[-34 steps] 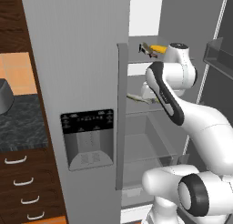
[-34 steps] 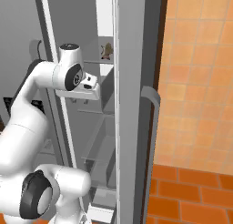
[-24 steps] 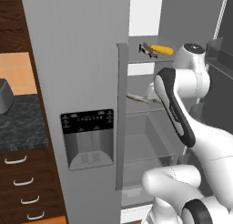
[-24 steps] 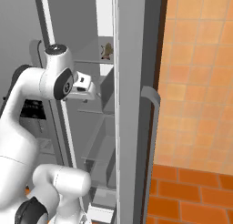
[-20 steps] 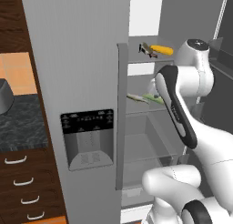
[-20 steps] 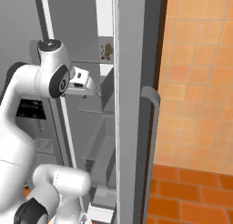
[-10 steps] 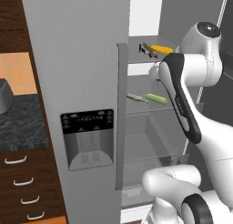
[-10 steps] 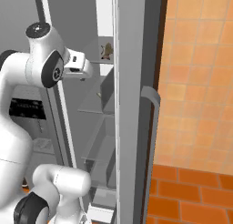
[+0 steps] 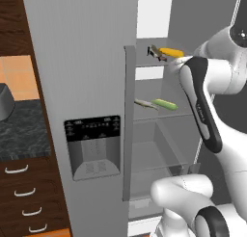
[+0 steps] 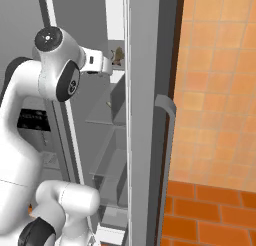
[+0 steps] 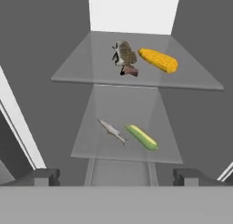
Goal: Place one corn and one fish in each tupperware on the nearby counter, to pack two identical lunches.
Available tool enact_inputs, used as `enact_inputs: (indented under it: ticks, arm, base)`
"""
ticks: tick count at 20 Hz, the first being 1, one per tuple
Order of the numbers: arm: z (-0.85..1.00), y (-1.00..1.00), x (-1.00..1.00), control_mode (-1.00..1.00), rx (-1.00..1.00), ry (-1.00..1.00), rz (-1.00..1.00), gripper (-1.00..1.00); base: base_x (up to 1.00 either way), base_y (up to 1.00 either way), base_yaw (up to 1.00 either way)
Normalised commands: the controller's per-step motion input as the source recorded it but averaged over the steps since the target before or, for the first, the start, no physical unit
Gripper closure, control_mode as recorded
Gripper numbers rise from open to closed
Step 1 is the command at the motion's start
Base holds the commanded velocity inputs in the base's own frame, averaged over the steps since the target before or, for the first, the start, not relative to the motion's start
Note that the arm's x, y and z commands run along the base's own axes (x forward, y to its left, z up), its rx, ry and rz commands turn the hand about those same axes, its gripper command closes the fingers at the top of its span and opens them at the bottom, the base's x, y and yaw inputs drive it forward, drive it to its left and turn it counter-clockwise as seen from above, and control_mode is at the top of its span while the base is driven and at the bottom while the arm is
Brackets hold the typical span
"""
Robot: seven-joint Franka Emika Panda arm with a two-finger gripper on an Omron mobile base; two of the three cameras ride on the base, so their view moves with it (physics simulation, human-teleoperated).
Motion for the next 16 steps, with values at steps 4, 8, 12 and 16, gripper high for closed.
enact_inputs:
  ticks: [4, 8, 12, 16]
  arm:
    - [0.37, -0.16, 0.29, -1.00, 0.00, -0.13, 0.00, -1.00]
    - [0.38, -0.16, 0.18, -1.00, 0.00, -0.05, 0.00, -1.00]
    - [0.10, -0.01, 0.38, -1.00, 0.00, 0.06, 0.00, -1.00]
    - [-0.03, 0.06, 0.36, -1.00, -0.04, 0.05, 0.00, -1.00]
  base:
    - [0.00, 0.00, 0.00]
    - [0.00, 0.00, 0.00]
    - [0.00, 0.00, 0.00]
    - [0.00, 0.00, 0.00]
